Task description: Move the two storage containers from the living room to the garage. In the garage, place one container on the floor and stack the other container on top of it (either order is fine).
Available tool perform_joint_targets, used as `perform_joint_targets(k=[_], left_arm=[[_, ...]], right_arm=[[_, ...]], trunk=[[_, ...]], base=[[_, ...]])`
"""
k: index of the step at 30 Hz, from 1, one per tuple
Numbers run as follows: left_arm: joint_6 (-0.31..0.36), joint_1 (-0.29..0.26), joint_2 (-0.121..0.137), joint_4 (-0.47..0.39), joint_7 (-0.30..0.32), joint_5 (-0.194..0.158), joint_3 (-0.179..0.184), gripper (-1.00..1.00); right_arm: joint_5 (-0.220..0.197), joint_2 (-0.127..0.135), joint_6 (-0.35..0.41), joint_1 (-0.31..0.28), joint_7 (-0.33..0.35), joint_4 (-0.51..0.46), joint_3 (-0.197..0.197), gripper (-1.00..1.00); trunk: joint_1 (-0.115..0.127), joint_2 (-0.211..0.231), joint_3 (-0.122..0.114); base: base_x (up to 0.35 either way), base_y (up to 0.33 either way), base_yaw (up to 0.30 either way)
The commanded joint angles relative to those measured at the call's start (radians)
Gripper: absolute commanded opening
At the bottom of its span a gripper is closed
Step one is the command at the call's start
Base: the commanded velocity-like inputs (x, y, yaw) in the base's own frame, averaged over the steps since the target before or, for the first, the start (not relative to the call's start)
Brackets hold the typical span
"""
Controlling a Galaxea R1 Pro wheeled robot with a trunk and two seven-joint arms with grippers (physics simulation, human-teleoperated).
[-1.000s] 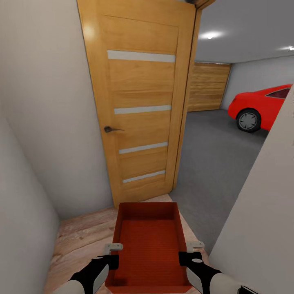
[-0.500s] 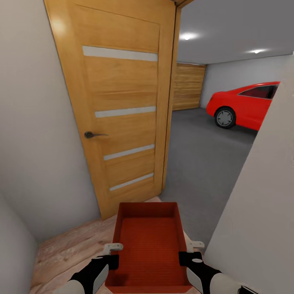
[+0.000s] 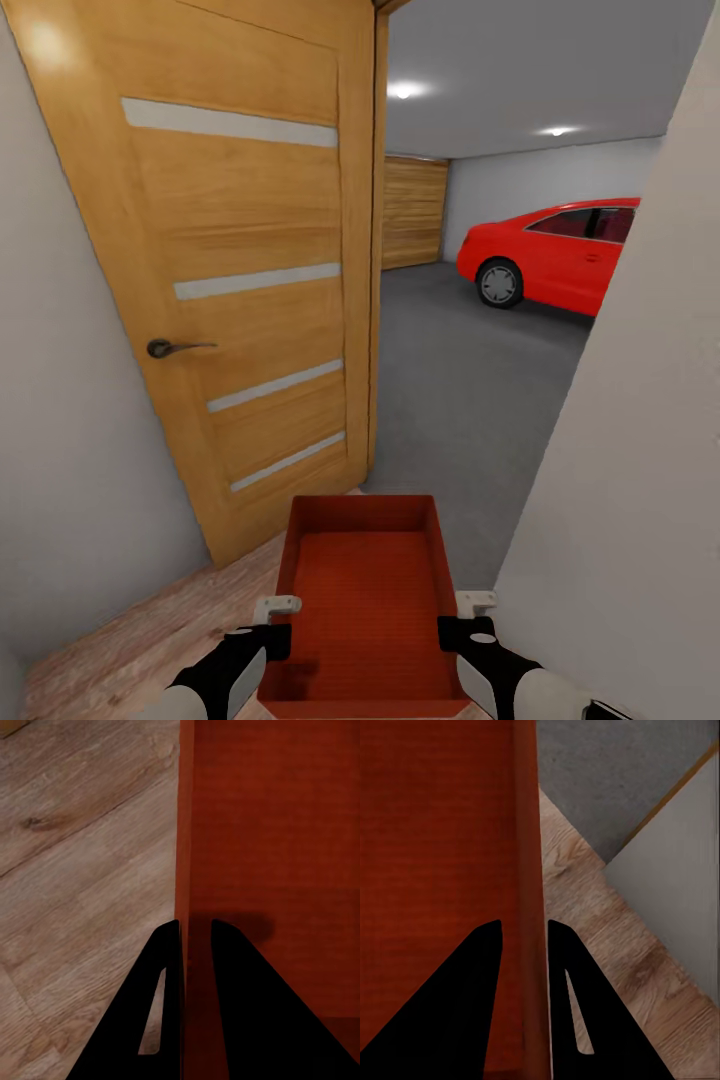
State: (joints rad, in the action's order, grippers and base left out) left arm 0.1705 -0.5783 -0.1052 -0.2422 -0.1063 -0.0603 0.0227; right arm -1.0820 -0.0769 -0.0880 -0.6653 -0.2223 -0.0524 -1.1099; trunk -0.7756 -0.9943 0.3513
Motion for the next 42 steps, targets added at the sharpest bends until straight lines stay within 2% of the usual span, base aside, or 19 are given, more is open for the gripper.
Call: perform_joint_targets(k=[1, 32, 42], left_arm=[[0.006, 0.000, 0.001, -0.003, -0.003, -0.023, 0.025, -1.00], [0.005, 0.000, 0.001, -0.003, -0.003, -0.023, 0.026, -1.00], [0.007, 0.000, 0.001, -0.003, -0.003, -0.023, 0.026, -1.00]], right_arm=[[-0.011, 0.003, -0.003, -0.001, -0.003, 0.022, -0.019, -1.00], [-0.011, 0.003, -0.003, -0.001, -0.003, 0.022, -0.019, -1.00], [-0.010, 0.003, -0.001, -0.001, -0.003, 0.022, -0.019, -1.00]], trunk=[[0.000, -0.001, 0.001], [0.000, -0.001, 0.001], [0.000, -0.001, 0.001]], base=[[0.153, 0.119, -0.287], [0.148, 0.112, -0.287], [0.157, 0.135, -0.059]])
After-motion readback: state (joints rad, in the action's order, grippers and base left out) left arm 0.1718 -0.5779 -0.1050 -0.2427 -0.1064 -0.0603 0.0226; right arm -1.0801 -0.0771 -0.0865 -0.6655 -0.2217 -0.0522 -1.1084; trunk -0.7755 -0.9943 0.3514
